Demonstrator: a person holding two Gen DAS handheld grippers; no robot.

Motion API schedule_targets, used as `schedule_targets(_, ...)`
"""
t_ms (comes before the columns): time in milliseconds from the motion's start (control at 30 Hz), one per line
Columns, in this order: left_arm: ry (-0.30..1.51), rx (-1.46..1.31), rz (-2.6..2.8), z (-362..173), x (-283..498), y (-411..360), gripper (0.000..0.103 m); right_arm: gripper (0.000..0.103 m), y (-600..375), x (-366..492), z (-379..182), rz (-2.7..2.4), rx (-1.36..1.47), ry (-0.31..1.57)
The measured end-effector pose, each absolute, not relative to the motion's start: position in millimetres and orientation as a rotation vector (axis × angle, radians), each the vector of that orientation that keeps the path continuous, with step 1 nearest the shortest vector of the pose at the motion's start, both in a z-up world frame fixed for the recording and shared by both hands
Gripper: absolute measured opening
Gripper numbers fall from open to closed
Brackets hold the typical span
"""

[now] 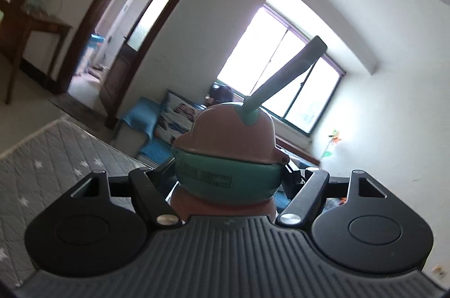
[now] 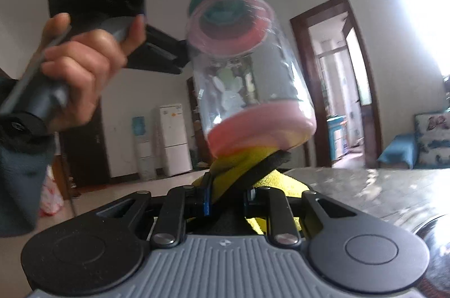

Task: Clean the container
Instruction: 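Rub the cloth against the bottle's base and body with the right tool while the left tool tilts it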

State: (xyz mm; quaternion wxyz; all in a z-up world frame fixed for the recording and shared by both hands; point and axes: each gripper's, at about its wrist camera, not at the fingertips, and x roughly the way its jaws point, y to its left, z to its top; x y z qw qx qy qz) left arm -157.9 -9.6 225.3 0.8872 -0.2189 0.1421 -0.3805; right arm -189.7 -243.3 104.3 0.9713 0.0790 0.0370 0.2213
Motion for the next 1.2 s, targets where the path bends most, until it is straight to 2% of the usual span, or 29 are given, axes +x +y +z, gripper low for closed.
schedule_targets(767,0.248,-0.385,-0.716,228.6,-153.7,-6.8,0.073,0.019,-224.8,-222.6,119.2,0.265,-0.019,-0.044)
schedule_targets(1200,0.248,-0.351,-0.635,225.0,-142.2,-10.1,0.073,0.019,-223.4,-237.2,126.2,0.222,0.030,-0.042)
